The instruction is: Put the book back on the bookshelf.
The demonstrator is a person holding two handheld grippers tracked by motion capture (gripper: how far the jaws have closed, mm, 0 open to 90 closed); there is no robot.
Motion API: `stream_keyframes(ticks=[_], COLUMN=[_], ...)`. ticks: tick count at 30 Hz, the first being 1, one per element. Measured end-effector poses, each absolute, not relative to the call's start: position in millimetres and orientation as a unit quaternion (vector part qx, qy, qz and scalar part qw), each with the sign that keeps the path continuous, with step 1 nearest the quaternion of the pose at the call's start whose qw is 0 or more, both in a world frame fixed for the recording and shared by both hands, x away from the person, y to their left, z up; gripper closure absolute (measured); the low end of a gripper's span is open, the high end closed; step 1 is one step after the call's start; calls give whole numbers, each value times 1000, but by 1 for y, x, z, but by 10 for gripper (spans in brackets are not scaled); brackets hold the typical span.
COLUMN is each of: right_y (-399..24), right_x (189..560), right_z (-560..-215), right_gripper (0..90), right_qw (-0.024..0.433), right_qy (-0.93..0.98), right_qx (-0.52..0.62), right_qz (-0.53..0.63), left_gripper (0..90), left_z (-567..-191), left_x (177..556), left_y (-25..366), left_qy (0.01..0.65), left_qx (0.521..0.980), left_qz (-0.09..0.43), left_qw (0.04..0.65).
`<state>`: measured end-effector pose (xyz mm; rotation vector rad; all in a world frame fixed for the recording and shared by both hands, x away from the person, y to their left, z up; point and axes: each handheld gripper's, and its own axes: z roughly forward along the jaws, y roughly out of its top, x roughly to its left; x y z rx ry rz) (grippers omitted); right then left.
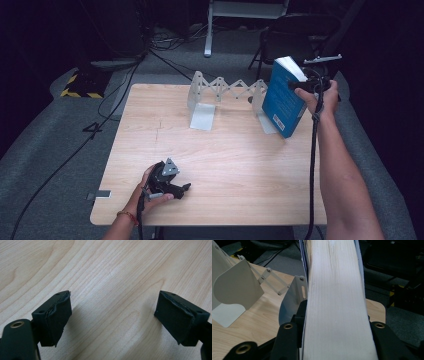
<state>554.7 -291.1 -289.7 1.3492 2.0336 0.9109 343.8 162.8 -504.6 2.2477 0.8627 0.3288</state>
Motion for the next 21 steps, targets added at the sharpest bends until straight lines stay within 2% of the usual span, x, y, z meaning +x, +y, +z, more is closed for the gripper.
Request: stream_keyframes(ticks=[7,21], right_y=[-288,-295], right_x=[563,568], right_z=[-297,-308], right_gripper=[600,597], right_qw=[277,267], right_qy=[751,739], right_qx=[507,523], right_qz=[319,330], left_gripper=[141,142], left_z=[-505,-505], left_x=[343,343], left_y=[163,163], left_qy=[335,334], left_qx=[866,867], left_qz=[128,129], left_qw=[348,347])
